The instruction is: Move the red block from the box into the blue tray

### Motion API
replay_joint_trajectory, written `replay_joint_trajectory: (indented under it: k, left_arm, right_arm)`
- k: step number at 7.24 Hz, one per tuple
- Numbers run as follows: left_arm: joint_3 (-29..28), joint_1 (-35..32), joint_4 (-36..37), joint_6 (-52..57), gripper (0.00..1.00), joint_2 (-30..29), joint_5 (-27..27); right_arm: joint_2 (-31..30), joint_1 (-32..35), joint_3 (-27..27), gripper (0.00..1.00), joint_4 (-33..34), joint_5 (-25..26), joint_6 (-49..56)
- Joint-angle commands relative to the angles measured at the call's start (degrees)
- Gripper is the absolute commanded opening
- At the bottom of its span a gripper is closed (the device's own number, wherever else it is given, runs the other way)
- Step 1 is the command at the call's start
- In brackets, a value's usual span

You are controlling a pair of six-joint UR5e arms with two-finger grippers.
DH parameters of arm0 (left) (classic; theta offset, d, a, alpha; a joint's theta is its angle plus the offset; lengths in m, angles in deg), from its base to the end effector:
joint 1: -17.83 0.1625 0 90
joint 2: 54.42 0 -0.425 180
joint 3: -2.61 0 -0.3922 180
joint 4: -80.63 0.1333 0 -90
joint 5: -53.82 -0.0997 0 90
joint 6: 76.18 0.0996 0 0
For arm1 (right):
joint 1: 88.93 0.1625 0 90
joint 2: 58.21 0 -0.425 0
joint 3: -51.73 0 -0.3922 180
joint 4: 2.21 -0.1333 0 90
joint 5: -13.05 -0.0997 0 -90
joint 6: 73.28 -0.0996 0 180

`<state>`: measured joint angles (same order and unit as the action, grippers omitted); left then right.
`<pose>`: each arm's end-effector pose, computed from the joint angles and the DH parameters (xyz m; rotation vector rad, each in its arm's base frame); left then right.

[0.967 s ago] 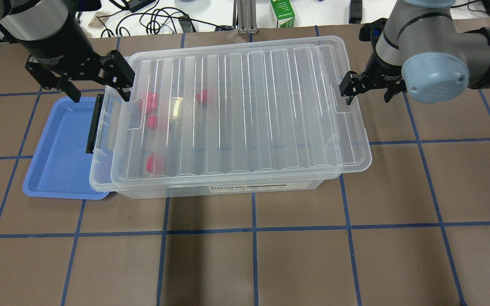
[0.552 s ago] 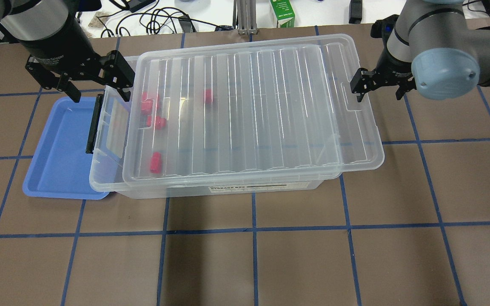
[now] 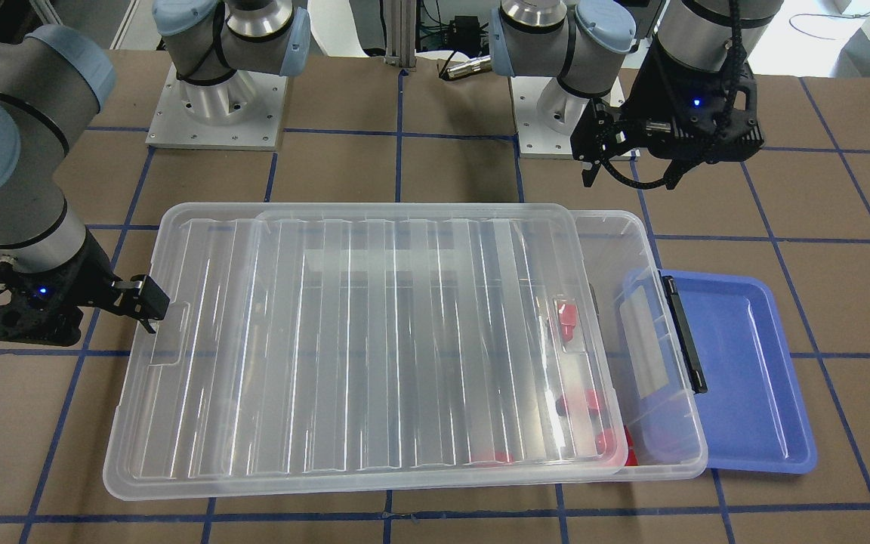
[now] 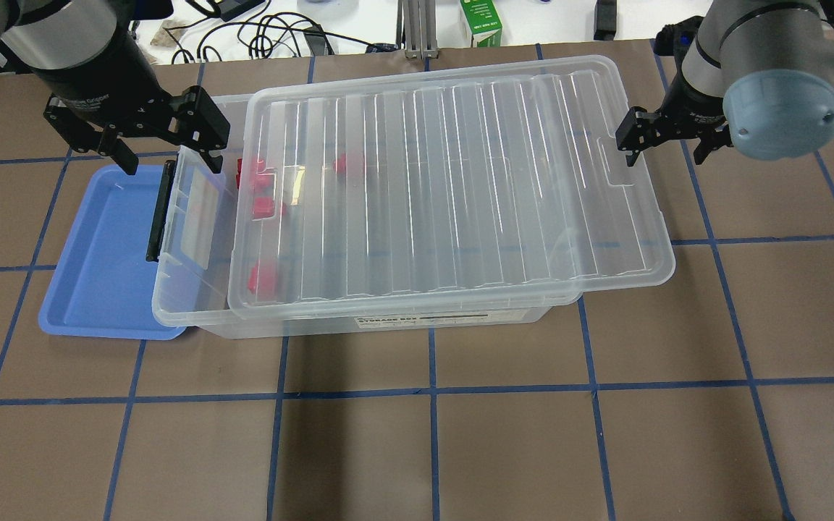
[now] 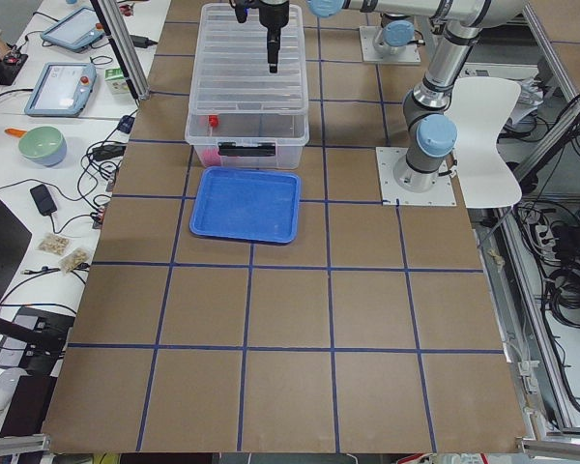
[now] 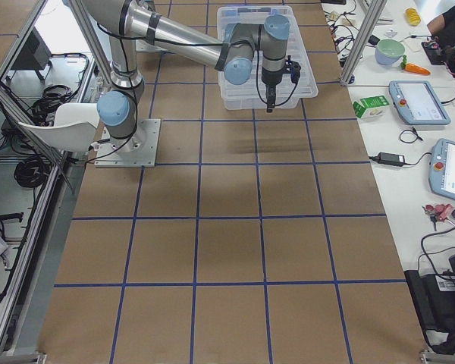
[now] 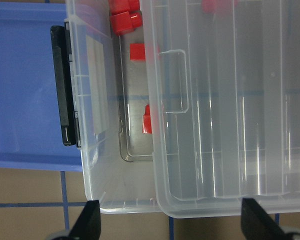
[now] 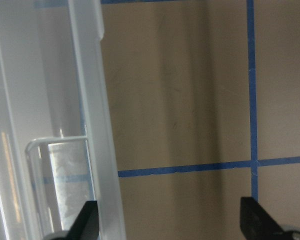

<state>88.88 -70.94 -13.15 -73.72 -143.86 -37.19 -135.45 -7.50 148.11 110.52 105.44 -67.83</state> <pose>-0.1210 -0.4902 0.5181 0.0334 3.1235 -0.0130 0.0427 -0.5830 0.3553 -0.0862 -3.0901 0.0883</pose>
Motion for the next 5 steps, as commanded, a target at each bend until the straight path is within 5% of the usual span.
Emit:
replay_joint_trajectory:
  k: [1, 5]
  left_arm:
    - [0.05, 0.0, 0.0, 0.0, 1.0, -0.03, 0.13]
    - [0.05, 0.0, 0.0, 0.0, 1.0, -0.03, 0.13]
  right_arm:
    - [0.07, -0.83, 0.04, 1.0, 0.03, 0.16, 0.7]
    - [0.07, -2.86, 0.04, 1.0, -0.14, 0.24, 3.07]
